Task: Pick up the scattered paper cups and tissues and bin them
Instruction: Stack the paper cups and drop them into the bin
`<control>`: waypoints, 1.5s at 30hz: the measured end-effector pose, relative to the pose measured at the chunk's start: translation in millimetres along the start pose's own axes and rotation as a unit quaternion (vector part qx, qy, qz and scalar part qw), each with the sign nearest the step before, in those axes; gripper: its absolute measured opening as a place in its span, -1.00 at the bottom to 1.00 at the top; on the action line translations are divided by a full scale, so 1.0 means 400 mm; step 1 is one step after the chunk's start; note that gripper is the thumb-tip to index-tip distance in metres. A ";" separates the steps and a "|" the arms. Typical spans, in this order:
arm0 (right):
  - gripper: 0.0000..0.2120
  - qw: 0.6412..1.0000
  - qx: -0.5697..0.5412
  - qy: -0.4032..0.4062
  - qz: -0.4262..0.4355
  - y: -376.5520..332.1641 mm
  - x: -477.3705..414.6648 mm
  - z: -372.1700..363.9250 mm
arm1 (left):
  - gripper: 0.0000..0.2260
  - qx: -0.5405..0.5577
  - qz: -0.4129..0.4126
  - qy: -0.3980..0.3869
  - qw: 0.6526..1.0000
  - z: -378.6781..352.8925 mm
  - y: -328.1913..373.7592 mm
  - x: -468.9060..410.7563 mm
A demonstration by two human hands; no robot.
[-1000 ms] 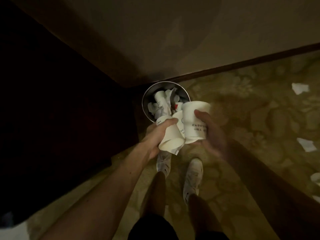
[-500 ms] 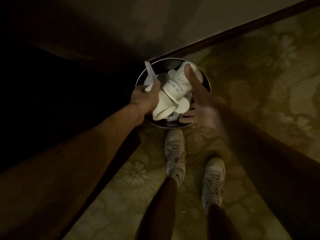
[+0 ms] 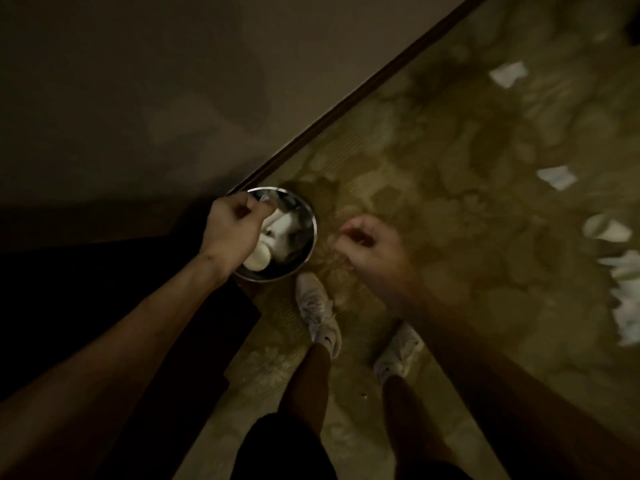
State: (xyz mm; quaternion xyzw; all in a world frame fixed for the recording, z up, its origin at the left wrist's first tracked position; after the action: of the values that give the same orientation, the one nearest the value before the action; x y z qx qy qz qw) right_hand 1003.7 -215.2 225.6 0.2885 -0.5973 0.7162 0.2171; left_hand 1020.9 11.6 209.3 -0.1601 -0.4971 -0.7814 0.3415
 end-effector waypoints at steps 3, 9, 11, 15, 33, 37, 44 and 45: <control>-0.76 0.998 -0.022 0.041 0.045 -0.131 0.147 0.147 | -0.65 0.008 -0.063 -0.047 0.997 -0.022 0.236 0.152; -0.89 0.994 -0.052 0.067 0.071 -0.278 0.439 0.464 | -0.64 0.028 -0.193 -0.130 0.972 -0.146 0.623 0.493; -0.91 0.991 -0.064 0.091 0.078 -0.290 0.527 0.574 | -0.65 0.025 -0.225 -0.174 0.958 -0.232 0.718 0.620; -0.88 0.980 -0.095 0.166 0.056 -0.215 0.673 0.806 | -0.68 -0.012 -0.246 -0.260 0.934 -0.451 0.827 0.861; -0.94 0.877 -0.199 0.418 -0.131 0.381 0.940 1.591 | -0.72 -0.306 -0.262 -0.463 0.790 -1.515 0.705 1.341; -0.71 0.854 -0.211 0.436 -0.189 0.495 0.912 1.737 | -0.81 -0.393 -0.268 -0.490 0.730 -1.757 0.659 1.348; -0.69 0.854 -0.215 0.408 -0.242 0.764 0.736 1.975 | -0.83 -0.465 -0.265 -0.481 0.694 -2.179 0.577 1.282; -0.68 0.852 -0.222 0.404 -0.250 0.823 0.704 2.003 | -0.83 -0.471 -0.264 -0.479 0.692 -2.239 0.547 1.269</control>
State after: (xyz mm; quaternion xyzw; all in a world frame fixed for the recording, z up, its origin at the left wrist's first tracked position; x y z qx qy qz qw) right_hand 703.1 -1073.7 271.0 0.0576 -0.5077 0.5400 0.6689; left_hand 889.0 -1032.1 247.5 -0.5146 -0.1813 -0.7887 -0.2835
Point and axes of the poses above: each hand's wrist, its own x-axis away from the middle knuckle, its own z-axis out of the back of the hand, y = z × x, the point moved 7 cm from there along -x, towards the middle knuckle, and after that the axes turned 5 degrees about y, right-handed, at the moved point
